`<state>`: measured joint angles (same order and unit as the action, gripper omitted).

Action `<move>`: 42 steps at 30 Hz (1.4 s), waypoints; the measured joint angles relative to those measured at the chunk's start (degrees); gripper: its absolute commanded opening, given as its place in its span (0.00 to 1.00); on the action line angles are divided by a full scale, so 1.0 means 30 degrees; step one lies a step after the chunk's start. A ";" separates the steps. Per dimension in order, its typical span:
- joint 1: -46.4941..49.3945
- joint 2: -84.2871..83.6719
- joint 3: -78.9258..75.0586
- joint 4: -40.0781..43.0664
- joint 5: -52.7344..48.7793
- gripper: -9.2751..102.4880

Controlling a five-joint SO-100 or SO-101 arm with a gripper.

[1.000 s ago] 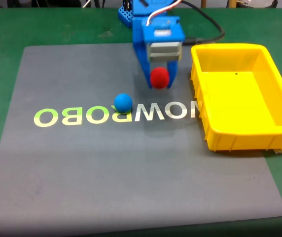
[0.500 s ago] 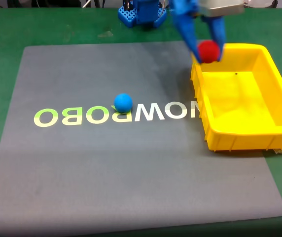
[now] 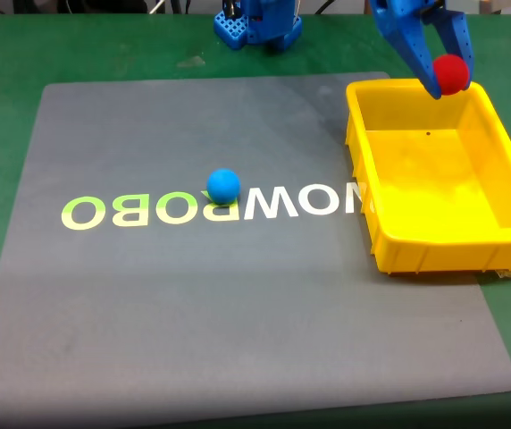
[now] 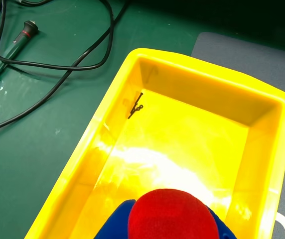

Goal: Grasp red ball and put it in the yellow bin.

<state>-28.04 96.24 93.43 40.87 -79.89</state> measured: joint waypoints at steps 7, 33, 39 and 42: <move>0.0029 0.0000 0.0000 0.0000 0.0439 0.42; 0.4717 1.8398 1.3037 0.5479 -0.2373 0.08; 0.7676 2.5635 1.9893 0.8350 -0.4131 0.08; 0.8613 2.7744 2.2236 0.9668 -0.4570 0.08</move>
<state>-2.20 179.47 160.14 69.87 -93.60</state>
